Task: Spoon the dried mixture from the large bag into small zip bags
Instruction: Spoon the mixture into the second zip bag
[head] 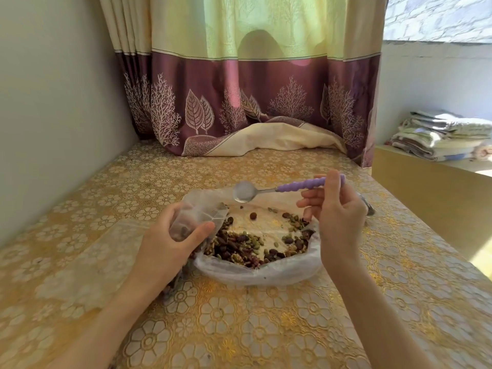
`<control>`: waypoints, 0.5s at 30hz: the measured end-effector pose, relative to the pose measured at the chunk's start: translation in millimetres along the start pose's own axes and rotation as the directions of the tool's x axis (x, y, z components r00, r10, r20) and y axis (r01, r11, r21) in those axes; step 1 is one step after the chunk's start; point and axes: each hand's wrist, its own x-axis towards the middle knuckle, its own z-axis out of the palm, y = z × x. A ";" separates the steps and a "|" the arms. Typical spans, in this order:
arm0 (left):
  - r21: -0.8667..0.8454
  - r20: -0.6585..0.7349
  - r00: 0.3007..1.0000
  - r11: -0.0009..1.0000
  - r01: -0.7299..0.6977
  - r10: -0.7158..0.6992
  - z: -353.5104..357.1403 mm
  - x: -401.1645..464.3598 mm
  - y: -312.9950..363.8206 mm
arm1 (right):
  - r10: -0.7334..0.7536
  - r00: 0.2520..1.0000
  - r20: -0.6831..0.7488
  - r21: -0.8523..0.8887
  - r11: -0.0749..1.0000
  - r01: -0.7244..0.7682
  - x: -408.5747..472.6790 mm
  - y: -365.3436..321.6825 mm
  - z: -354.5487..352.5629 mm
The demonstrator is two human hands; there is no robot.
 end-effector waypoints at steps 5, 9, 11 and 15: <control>-0.007 -0.012 1.000 1.000 0.002 -0.002 -0.1 -0.3 1.6 | 0.050 0.999 0.013 -0.235 0.971 -0.046 5.9 16.9 -7.4; 0.008 -0.046 0.999 1.000 0.029 -0.028 -3.1 0.6 -0.3 | 0.092 0.995 0.023 -0.295 0.952 -0.081 7.2 22.5 -9.0; 0.006 -0.063 0.998 1.000 0.028 -0.027 -4.8 1.2 -0.1 | 0.142 0.989 0.034 -0.286 0.950 -0.126 8.1 23.6 -9.8; -0.002 -0.086 0.996 1.000 0.027 -0.027 -8.0 2.5 -0.5 | 0.271 0.962 0.045 -0.246 0.936 -0.252 12.9 25.1 -11.3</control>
